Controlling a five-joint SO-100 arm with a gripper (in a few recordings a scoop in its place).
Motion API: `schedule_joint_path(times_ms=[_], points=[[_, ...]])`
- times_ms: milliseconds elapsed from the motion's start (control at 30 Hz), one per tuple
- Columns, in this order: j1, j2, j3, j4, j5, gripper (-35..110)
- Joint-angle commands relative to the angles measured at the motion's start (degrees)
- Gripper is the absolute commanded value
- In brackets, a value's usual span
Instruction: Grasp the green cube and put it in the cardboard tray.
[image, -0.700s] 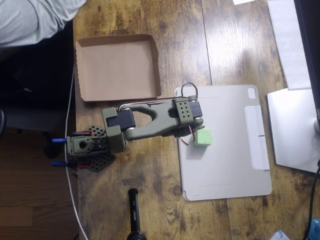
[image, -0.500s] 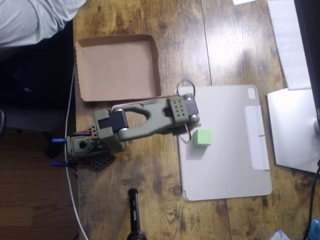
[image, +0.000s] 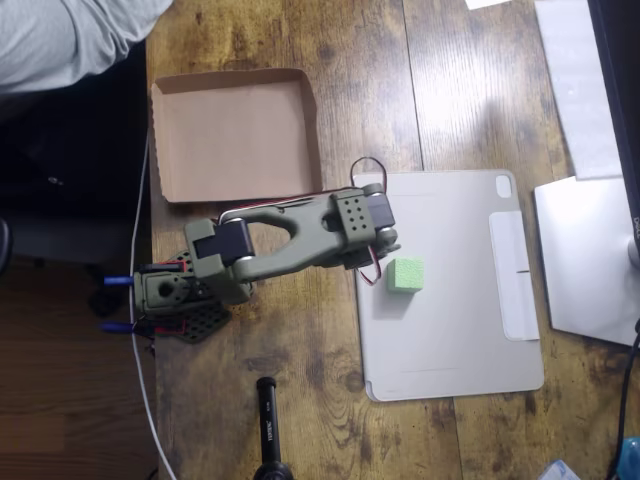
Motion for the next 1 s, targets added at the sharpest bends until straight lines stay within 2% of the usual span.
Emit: schedule_joint_path(times_ms=[0, 267, 700, 967], points=[[0.8, 5.0, 1.5, -2.5, 2.1, 0], [2.8, 2.5, -4.0, -0.4, 1.6, 0], [10.5, -9.7, -30.9, 1.5, -1.6, 0], [10.4, -23.8, -46.6, 3.4, -6.5, 2]])
